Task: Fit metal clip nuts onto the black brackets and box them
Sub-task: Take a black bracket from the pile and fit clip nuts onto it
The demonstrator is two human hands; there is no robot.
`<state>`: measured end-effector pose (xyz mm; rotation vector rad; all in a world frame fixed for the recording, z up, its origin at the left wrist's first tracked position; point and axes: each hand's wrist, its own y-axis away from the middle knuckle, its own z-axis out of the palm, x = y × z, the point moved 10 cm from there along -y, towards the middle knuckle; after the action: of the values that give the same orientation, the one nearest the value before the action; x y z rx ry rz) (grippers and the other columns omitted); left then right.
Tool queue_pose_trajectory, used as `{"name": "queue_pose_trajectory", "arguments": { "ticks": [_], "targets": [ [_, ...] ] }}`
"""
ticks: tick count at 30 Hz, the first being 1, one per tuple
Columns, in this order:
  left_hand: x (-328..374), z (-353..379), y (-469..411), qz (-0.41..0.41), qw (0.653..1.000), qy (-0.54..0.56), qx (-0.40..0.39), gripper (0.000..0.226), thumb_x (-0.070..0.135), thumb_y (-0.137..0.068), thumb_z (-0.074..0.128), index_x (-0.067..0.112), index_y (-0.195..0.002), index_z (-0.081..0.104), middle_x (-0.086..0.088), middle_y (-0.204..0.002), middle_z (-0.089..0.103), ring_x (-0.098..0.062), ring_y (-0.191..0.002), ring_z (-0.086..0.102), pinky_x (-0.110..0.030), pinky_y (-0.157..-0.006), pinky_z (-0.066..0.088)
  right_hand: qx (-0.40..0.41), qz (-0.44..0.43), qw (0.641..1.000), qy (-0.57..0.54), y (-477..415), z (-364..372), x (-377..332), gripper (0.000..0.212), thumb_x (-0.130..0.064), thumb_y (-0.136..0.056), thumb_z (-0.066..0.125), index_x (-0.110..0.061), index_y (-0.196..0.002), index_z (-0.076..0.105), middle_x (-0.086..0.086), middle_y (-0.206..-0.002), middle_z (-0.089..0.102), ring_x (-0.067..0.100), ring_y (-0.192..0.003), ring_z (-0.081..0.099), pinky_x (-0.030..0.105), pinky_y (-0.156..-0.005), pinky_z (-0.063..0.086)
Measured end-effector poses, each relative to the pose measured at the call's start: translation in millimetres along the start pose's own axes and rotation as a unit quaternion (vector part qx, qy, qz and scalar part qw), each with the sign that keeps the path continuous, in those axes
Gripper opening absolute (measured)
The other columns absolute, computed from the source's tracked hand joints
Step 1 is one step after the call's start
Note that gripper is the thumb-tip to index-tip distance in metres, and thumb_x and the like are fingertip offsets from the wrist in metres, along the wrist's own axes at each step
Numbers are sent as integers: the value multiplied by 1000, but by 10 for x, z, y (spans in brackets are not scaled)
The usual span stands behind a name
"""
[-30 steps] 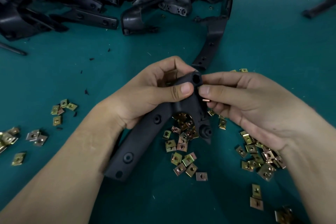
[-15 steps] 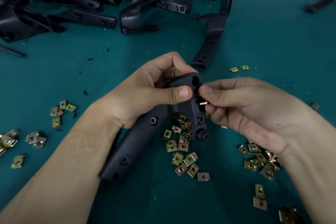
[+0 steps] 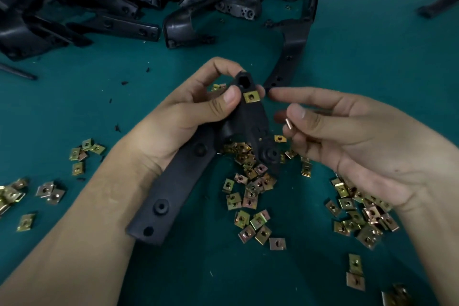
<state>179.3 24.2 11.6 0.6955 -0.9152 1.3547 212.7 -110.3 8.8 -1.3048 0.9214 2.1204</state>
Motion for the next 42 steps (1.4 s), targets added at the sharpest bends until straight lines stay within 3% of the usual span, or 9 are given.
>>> {"name": "queue_pose_trajectory", "arguments": {
  "ticks": [6, 12, 15, 19, 24, 28, 32, 38, 42],
  "targets": [
    [17, 2, 12, -1, 1000, 2, 8, 14, 5, -94, 48, 12, -106, 49, -6, -97, 75, -14, -80, 72, -24, -72, 58, 14, -13, 1000, 18, 1, -48, -15, 29, -13, -58, 76, -10, -86, 82, 4, -84, 76, 13, -90, 75, 16, -80, 56],
    [25, -24, 0, -10, 1000, -4, 29, 13, 9, -96, 48, 12, -108, 47, -6, -95, 75, -13, -79, 72, -22, -73, 57, 7, -9, 999, 46, -26, -13, 52, 26, -10, -72, 67, -11, -94, 81, 9, -94, 67, 11, -86, 71, 16, -78, 56],
    [28, -12, -1, -2, 999, 15, 32, 14, 9, -93, 46, 13, -106, 47, -10, -96, 75, -14, -80, 72, -23, -74, 57, 4, -6, 997, 81, -32, 14, 64, 25, -17, -75, 64, -14, -92, 82, 6, -85, 66, 6, -77, 65, 15, -72, 54],
    [12, -25, -4, -4, 1000, 14, 27, 11, 7, -98, 48, 13, -108, 47, -9, -97, 76, -14, -79, 72, -23, -74, 57, 22, -19, 998, 52, -35, -22, 39, 22, -7, -75, 62, -13, -82, 82, 0, -76, 71, 6, -76, 70, 14, -74, 55],
    [-13, -28, -5, -15, 1000, 16, 15, 13, 9, -95, 48, 14, -107, 49, -10, -98, 75, -16, -87, 73, -26, -77, 58, 29, 1, 999, 41, -36, -8, 88, 33, 12, -93, 50, -4, -104, 77, 20, -102, 72, 14, -91, 74, 18, -80, 57],
    [-16, -14, -3, -19, 1000, 19, 9, 14, 9, -95, 49, 14, -108, 49, -10, -98, 76, -15, -84, 74, -27, -76, 59, 52, -12, 997, 52, -48, -40, 64, 23, 3, -86, 61, -10, -85, 79, 14, -91, 74, 19, -90, 76, 21, -76, 59],
    [-5, -23, -2, -16, 999, 24, 18, 18, 11, -90, 54, 15, -108, 49, -10, -98, 76, -15, -81, 73, -28, -77, 60, 37, -29, 997, 53, -51, -16, 18, 18, -14, -70, 71, -14, -86, 81, 12, -92, 77, 20, -86, 76, 23, -74, 59],
    [4, -50, -12, -4, 1000, 21, 21, 19, 9, -92, 53, 14, -110, 48, -8, -97, 75, -16, -80, 72, -28, -80, 59, 9, -27, 999, 40, -42, 73, 35, 22, -14, -72, 71, -11, -92, 79, 13, -93, 78, 19, -85, 77, 23, -71, 59],
    [27, -60, -16, 7, 1000, -2, 24, 17, 10, -94, 52, 14, -110, 48, -6, -96, 75, -14, -80, 72, -25, -79, 58, 13, -30, 999, 29, -45, 82, 35, 20, -17, -66, 75, -10, -84, 75, 11, -88, 78, 18, -80, 77, 23, -68, 59]
  ]
}}
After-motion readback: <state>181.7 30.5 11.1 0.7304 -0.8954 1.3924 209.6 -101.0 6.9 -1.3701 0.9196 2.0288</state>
